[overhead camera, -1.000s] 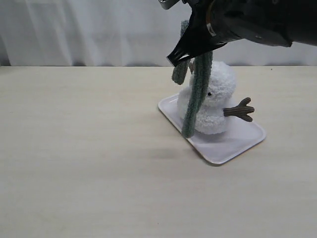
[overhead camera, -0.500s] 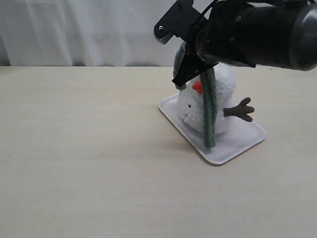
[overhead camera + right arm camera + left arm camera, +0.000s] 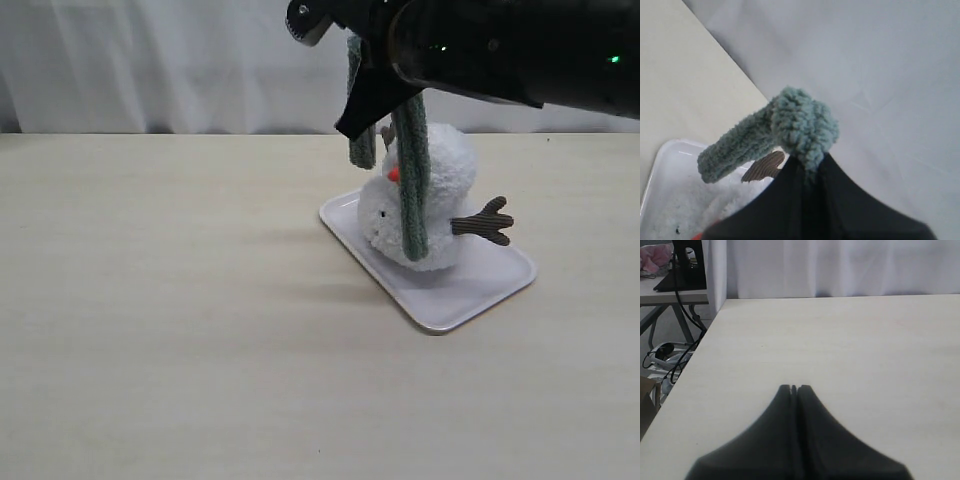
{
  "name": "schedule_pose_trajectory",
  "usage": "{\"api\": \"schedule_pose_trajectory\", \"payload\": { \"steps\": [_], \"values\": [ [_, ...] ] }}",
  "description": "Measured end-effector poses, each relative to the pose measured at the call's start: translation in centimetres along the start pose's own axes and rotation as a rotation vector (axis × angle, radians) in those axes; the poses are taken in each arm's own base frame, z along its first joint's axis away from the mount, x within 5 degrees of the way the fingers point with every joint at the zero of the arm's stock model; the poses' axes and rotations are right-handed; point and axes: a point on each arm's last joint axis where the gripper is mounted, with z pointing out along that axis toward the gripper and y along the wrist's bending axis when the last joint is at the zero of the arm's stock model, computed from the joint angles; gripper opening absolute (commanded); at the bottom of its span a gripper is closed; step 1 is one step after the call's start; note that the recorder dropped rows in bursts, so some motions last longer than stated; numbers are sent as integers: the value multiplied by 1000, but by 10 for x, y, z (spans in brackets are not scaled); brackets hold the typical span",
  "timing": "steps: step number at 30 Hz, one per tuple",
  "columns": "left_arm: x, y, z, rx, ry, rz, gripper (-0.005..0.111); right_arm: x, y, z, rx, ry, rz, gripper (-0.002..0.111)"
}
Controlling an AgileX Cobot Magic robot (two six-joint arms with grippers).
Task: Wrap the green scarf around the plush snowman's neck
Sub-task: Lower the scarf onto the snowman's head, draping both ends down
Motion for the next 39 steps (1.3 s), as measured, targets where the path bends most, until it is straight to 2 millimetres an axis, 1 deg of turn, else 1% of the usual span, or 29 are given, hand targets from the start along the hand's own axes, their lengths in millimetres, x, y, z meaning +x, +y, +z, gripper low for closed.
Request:
{"api": "schedule_pose_trajectory", "payload": {
  "steps": [4,6,8,11,13,15,17,19,23,25,27,31,39],
  "values": [
    [0,0,0,0,0,0,0,-5,-6,-16,-1,-23,21,4],
    [0,0,0,0,0,0,0,-4,-6,-19,-13,-9,31,4],
    [0,0,0,0,0,0,0,-2,-5,-19,-18,14,-11,4],
    [0,0,0,0,0,0,0,5,4,-13,-40,61,-148,4],
    [0,0,0,0,0,0,0,12,14,-5,-62,95,-265,4],
    [0,0,0,0,0,0,0,17,21,3,-80,121,-344,4],
    [0,0,0,0,0,0,0,23,23,12,-85,148,-383,4],
    [0,0,0,0,0,0,0,28,21,20,-75,170,-403,4],
    [0,0,0,0,0,0,0,39,12,33,-54,212,-411,4],
    [0,0,0,0,0,0,0,46,8,39,-45,237,-376,4],
    [0,0,0,0,0,0,0,49,3,41,-32,248,-326,4],
    [0,0,0,0,0,0,0,50,2,42,-25,251,-296,4],
    [0,0,0,0,0,0,0,48,3,42,-28,235,-290,4]
  ]
}}
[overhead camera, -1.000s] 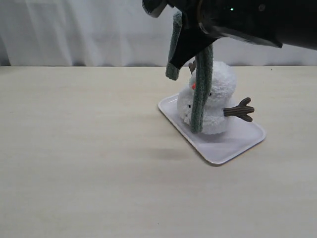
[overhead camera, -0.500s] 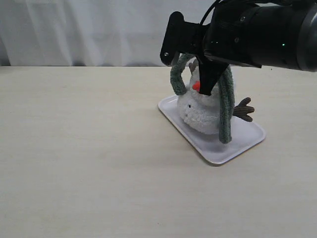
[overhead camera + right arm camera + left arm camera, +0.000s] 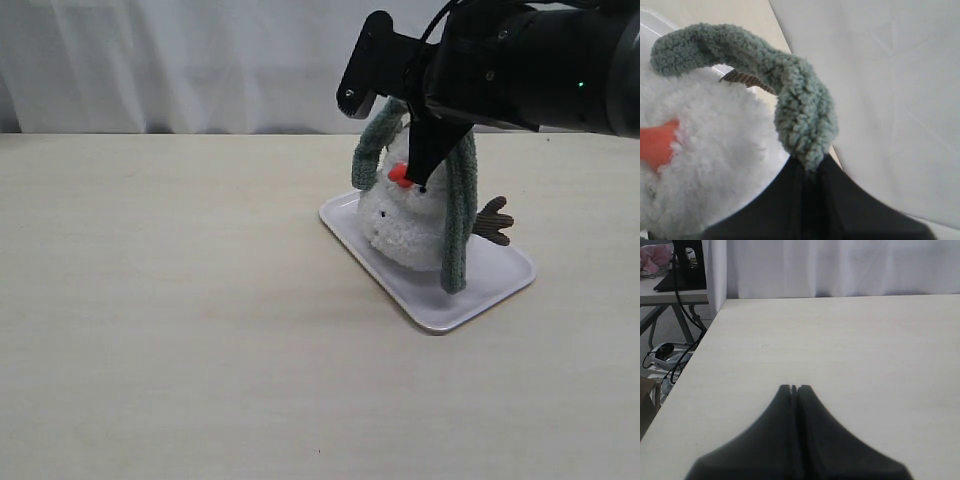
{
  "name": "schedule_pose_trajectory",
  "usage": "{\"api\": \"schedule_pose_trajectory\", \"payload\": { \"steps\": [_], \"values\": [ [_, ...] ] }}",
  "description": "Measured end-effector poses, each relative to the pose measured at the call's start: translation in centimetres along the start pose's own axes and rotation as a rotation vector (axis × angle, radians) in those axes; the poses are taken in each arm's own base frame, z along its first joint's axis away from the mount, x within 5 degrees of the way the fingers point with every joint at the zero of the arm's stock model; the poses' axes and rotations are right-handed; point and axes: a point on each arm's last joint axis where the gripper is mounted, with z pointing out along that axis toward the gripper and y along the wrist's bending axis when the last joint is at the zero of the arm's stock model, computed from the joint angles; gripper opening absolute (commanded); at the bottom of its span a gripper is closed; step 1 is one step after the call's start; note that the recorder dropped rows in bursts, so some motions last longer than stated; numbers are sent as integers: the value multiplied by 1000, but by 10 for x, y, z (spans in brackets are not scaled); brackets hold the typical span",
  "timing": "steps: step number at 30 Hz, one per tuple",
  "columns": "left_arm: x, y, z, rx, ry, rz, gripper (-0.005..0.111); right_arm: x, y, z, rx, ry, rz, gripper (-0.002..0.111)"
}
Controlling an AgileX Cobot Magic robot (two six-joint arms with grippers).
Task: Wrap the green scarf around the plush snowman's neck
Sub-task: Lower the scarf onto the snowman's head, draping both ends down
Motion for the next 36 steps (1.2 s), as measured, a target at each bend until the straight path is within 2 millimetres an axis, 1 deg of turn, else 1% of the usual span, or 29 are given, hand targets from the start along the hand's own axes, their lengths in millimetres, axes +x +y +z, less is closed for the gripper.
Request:
{"api": "schedule_pose_trajectory", "payload": {
  "steps": [4,9,12,15,19,21,23,24,27,29,30,32,34,36],
  "values": [
    [0,0,0,0,0,0,0,-6,-4,-13,27,-40,-18,4],
    [0,0,0,0,0,0,0,-16,-14,-48,62,-137,-9,4],
    [0,0,0,0,0,0,0,-20,-15,-67,52,-185,18,4],
    [0,0,0,0,0,0,0,-25,-12,-77,36,-217,29,4],
    [0,0,0,0,0,0,0,-31,-5,-82,-7,-258,49,4],
    [0,0,0,0,0,0,0,-33,-2,-79,-15,-261,33,4],
    [0,0,0,0,0,0,0,-34,2,-73,-17,-250,-34,4],
    [0,0,0,0,0,0,0,-35,8,-64,-20,-231,-114,4],
    [0,0,0,0,0,0,0,-34,14,-48,-16,-195,-225,4],
    [0,0,0,0,0,0,0,-27,14,-33,8,-128,-289,4],
    [0,0,0,0,0,0,0,-21,10,-25,23,-80,-304,4],
    [0,0,0,0,0,0,0,-13,4,-18,27,-48,-283,4],
    [0,0,0,0,0,0,0,-3,-6,-8,30,-29,-190,4],
    [0,0,0,0,0,0,0,3,-12,-2,25,-34,-120,4]
  ]
}}
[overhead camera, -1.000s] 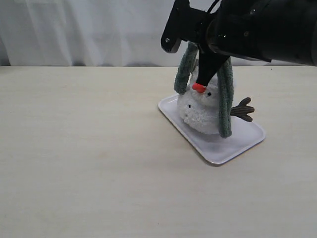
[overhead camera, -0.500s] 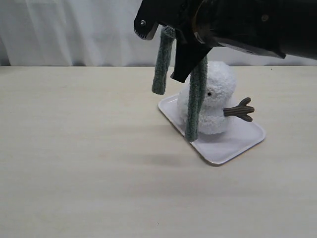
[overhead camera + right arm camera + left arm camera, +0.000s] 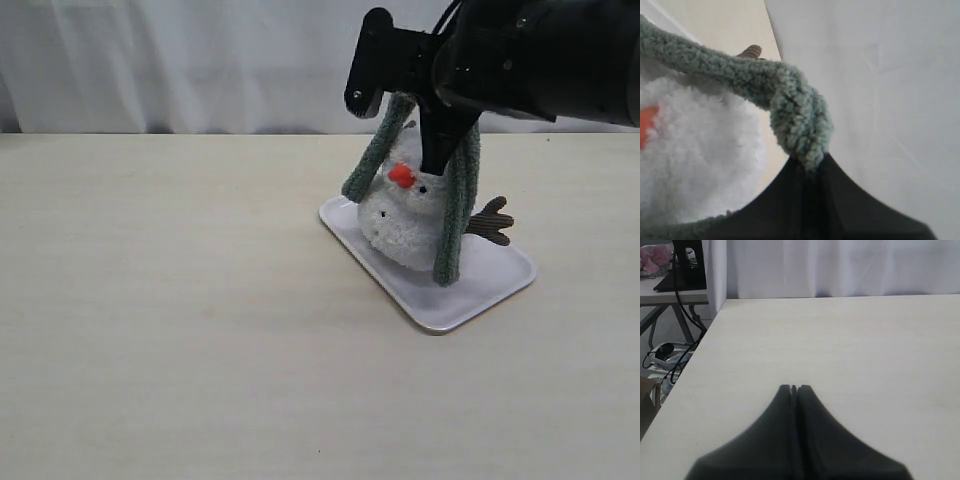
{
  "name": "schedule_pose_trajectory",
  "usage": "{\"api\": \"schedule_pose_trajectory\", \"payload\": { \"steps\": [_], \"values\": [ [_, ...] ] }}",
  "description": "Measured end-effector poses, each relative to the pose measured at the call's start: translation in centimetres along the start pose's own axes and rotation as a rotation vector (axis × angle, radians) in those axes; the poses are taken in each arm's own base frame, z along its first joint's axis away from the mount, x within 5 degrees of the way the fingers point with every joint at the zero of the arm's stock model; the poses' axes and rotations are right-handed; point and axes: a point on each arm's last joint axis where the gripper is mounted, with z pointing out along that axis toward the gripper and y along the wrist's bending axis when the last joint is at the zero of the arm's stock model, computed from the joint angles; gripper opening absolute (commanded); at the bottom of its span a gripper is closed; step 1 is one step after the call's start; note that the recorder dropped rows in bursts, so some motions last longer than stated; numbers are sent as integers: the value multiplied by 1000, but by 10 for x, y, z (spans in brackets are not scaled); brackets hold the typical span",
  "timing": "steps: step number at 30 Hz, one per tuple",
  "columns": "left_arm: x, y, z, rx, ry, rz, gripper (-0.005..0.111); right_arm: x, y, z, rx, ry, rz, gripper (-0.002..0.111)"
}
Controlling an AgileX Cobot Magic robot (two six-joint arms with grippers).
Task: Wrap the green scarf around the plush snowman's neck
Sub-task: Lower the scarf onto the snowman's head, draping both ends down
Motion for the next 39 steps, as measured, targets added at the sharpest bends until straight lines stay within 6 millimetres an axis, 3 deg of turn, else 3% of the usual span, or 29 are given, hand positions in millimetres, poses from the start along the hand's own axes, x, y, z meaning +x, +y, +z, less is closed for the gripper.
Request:
{"api": "schedule_pose_trajectory", "payload": {
  "steps": [4,11,20,23,34,39],
  "values": [
    [0,0,0,0,0,0,0,12,-6,11,-28,-16,108,4],
    [0,0,0,0,0,0,0,18,-8,15,-44,-2,149,4],
    [0,0,0,0,0,0,0,15,11,35,-96,28,136,5],
    [0,0,0,0,0,0,0,15,11,35,-96,28,137,15],
    [0,0,0,0,0,0,0,16,7,30,-85,24,190,67],
    [0,0,0,0,0,0,0,17,-1,22,-67,19,284,73]
  ]
}}
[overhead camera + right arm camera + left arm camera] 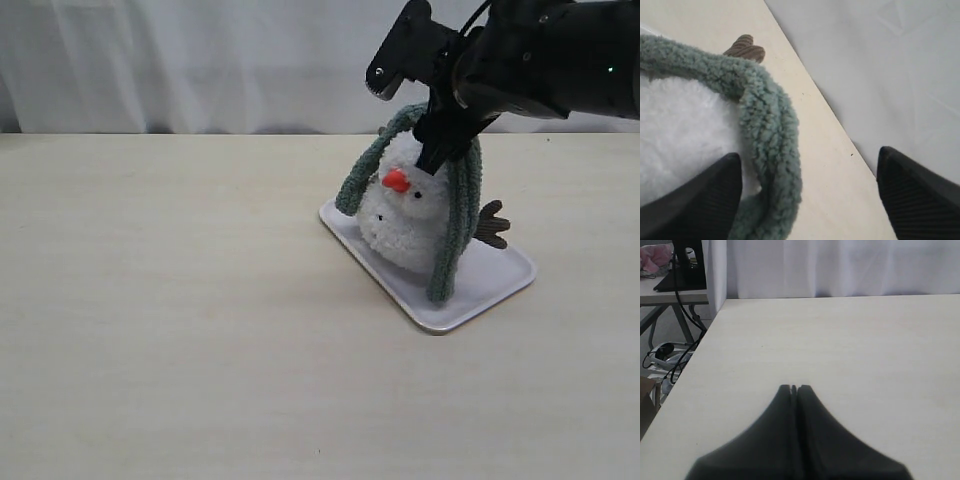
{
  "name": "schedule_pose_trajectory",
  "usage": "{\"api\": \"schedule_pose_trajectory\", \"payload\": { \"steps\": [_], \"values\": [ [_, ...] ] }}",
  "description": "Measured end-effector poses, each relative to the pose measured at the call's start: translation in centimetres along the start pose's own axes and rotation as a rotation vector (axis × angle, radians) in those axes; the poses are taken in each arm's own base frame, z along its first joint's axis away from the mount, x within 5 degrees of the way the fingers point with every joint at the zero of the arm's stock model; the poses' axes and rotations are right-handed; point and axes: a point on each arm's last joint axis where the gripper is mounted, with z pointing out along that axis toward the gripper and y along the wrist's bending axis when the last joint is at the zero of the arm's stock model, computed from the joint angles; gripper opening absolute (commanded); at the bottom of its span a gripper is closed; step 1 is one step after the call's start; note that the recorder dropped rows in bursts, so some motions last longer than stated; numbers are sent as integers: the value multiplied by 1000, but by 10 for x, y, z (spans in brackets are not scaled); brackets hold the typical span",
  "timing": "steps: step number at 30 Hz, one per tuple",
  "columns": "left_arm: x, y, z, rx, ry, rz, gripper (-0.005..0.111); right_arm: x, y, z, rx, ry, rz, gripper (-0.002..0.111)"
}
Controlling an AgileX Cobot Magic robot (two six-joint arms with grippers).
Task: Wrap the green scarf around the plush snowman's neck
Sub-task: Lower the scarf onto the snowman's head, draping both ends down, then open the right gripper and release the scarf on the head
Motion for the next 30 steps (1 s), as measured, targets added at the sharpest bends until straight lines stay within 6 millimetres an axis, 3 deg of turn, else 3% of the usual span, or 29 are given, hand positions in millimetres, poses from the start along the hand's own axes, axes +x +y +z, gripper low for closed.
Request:
{"api": "schedule_pose_trajectory", "payload": {
  "steps": [9,15,19,25,30],
  "values": [
    [0,0,0,0,0,0,0,5,-15,-25,-14,17,221,73],
    [0,0,0,0,0,0,0,7,-27,-51,-44,-10,400,53],
    [0,0,0,0,0,0,0,14,-34,-62,-45,32,572,51],
    [0,0,0,0,0,0,0,37,-28,-50,-295,146,722,51],
    [0,0,0,0,0,0,0,51,-16,-37,-485,134,770,51]
  ]
}}
